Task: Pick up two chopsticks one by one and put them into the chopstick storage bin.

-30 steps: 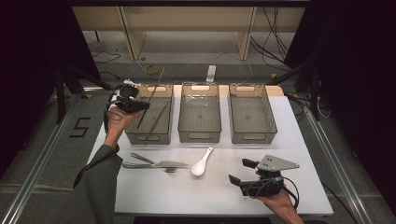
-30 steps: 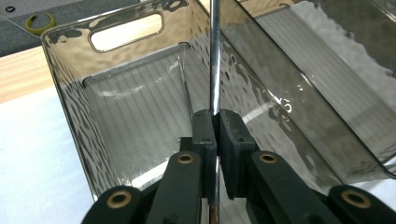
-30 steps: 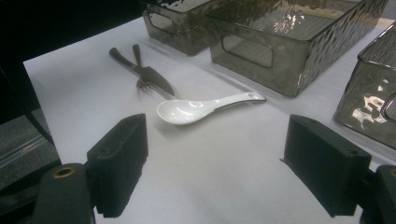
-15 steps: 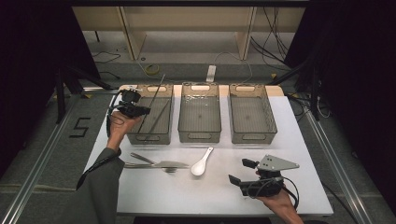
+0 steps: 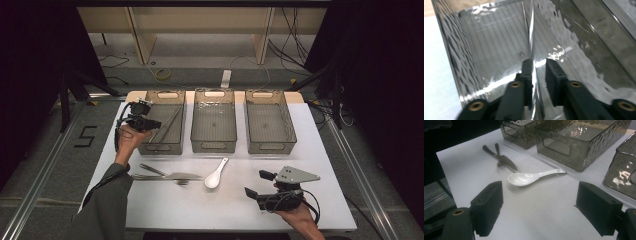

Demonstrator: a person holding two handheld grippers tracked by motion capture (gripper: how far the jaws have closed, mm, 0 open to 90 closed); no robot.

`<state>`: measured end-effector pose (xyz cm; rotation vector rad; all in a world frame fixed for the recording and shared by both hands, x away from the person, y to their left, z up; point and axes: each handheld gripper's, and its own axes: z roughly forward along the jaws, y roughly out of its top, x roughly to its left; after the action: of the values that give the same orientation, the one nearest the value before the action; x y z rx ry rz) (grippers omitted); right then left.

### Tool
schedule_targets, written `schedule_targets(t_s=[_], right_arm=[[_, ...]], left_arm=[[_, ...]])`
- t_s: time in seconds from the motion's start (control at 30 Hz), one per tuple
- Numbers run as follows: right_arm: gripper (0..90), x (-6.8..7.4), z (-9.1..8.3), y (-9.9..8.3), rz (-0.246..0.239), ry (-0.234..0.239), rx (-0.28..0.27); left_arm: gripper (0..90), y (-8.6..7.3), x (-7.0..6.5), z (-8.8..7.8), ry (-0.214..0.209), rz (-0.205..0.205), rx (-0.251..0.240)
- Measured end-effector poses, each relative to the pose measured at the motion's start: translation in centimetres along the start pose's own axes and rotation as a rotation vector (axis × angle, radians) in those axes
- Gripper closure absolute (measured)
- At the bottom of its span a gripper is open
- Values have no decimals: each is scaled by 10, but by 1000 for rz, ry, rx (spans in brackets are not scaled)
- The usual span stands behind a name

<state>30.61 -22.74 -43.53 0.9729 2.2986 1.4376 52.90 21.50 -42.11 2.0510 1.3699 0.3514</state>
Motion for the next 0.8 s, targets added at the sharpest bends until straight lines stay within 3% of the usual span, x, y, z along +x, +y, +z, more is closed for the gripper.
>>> schedule_targets(t_s=[0.2, 0.23, 0.27, 0.3, 0.37, 0.57, 0.63, 0.8], right_arm=[[225, 0, 0, 0, 0, 0, -1], [225, 0, 0, 0, 0, 0, -1], [225, 0, 0, 0, 0, -1, -1], [225, 0, 0, 0, 0, -1, -1], [225, 0, 0, 0, 1, -2, 1], [225, 0, 1, 1, 1, 0, -2], [226, 1, 1, 1, -3, 0, 2], [233, 0, 8, 7, -8, 6, 6]], left_arm=[[544, -1, -2, -9, -4, -51, -30], [544, -1, -4, -13, -2, -53, -38], [474, -1, -6, -17, -3, -52, -51], [474, -2, -9, -21, -7, -49, -62], [381, -4, -15, -28, -8, -34, -84], [320, -16, -27, -46, -18, -18, -147], [316, -20, -29, -50, -44, -32, -177], [271, -31, -40, -65, -93, -20, -276]])
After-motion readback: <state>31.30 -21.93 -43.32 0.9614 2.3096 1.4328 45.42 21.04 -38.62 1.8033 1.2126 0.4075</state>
